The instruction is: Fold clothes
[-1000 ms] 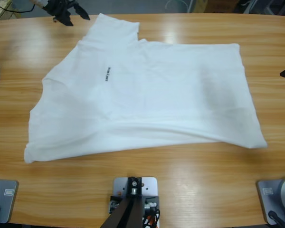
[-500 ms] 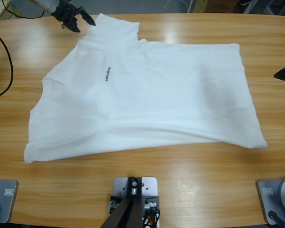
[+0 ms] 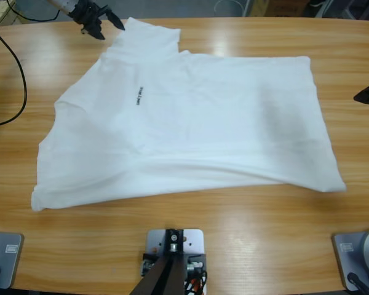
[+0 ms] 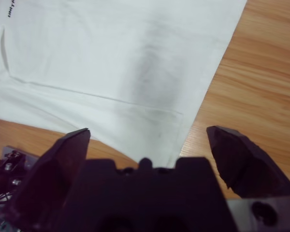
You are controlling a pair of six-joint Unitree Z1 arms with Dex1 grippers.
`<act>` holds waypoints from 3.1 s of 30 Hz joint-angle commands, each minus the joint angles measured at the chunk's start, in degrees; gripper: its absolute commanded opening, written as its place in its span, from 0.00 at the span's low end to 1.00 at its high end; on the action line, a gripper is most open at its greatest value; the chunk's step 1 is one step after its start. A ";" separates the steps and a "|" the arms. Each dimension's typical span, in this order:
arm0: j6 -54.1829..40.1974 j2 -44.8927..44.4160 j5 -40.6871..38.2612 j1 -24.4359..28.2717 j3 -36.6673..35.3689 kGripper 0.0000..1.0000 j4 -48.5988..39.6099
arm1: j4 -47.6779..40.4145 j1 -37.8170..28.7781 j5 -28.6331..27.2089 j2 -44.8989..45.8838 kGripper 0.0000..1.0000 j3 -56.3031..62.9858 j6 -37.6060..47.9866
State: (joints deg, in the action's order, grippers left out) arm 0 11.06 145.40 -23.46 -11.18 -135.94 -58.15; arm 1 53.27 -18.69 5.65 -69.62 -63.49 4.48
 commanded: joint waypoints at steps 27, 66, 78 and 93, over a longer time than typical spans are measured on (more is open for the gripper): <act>0.18 8.46 -6.06 0.34 -10.13 0.93 -3.27 | 2.31 -0.47 -1.77 -0.61 1.00 0.19 -1.00; -3.32 14.12 3.65 -3.50 -24.11 0.93 -13.60 | 4.62 -0.47 -4.70 1.41 1.00 0.91 -1.75; -2.90 14.64 3.01 -3.65 -25.90 0.91 -15.77 | 5.71 -0.47 -5.39 2.17 1.00 0.68 -2.02; -2.20 16.98 -7.75 0.27 -30.54 0.60 -16.45 | 5.79 -0.47 -5.74 2.77 1.00 0.82 -2.00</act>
State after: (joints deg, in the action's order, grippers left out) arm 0 7.58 154.40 -23.03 -13.50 -151.29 -73.43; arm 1 58.44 -18.69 1.20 -68.41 -64.30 3.15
